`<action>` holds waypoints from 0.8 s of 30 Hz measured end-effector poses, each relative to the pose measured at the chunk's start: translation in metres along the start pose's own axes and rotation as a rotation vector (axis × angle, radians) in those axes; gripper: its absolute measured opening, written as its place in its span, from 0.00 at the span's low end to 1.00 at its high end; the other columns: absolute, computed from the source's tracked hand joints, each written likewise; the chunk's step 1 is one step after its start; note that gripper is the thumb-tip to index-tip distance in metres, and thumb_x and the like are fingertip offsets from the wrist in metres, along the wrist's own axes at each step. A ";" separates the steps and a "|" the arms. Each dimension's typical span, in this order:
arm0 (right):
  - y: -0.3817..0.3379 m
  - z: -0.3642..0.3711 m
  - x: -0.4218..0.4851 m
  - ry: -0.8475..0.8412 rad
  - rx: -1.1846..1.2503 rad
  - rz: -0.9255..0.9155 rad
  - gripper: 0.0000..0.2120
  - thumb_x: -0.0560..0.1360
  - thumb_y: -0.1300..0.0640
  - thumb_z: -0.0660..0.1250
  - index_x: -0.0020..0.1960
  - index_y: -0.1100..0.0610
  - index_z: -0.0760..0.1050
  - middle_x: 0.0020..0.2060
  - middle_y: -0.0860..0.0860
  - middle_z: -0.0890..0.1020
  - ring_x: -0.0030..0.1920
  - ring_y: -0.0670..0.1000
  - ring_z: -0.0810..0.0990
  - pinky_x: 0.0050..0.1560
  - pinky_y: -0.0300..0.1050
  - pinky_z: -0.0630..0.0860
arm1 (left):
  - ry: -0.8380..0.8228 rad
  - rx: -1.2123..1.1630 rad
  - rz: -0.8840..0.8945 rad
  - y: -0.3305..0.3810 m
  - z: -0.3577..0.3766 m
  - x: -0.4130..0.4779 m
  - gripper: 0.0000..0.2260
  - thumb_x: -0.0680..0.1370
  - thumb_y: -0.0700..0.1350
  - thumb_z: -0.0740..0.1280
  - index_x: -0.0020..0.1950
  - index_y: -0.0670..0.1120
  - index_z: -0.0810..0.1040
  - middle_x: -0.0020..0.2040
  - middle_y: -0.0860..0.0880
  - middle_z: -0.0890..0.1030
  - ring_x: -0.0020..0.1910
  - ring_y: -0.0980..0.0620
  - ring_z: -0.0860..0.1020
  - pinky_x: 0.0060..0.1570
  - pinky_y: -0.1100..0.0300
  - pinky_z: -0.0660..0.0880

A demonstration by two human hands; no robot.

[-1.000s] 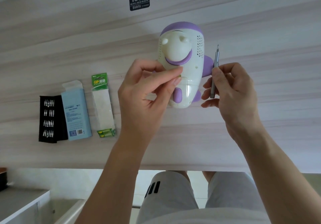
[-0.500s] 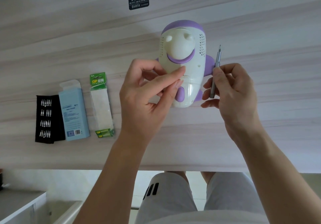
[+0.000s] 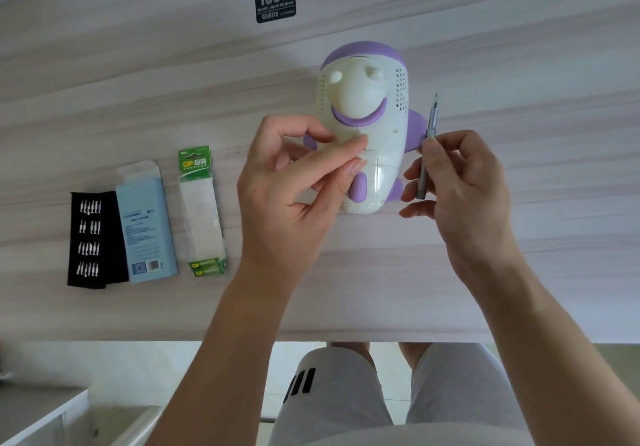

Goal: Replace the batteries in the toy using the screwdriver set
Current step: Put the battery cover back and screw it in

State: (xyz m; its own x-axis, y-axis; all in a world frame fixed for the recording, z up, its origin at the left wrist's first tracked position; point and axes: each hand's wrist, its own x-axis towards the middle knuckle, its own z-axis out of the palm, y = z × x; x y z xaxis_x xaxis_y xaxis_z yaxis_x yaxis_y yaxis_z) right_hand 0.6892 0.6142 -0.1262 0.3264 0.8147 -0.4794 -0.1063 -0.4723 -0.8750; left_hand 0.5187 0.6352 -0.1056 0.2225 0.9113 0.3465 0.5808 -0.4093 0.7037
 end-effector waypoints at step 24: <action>0.000 -0.001 -0.002 -0.021 -0.006 -0.001 0.06 0.83 0.58 0.61 0.48 0.57 0.73 0.35 0.51 0.80 0.31 0.49 0.79 0.30 0.46 0.80 | 0.109 -0.117 -0.212 0.011 -0.004 0.002 0.06 0.78 0.39 0.72 0.49 0.49 0.78 0.48 0.42 0.79 0.38 0.44 0.81 0.34 0.48 0.78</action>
State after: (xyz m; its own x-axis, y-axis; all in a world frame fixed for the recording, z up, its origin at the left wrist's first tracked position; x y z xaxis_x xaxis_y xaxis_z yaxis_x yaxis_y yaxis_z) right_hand 0.6892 0.6119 -0.1255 0.3063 0.8221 -0.4799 -0.1005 -0.4734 -0.8751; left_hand 0.5222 0.6328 -0.0946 0.0164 0.9698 0.2435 0.5094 -0.2177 0.8325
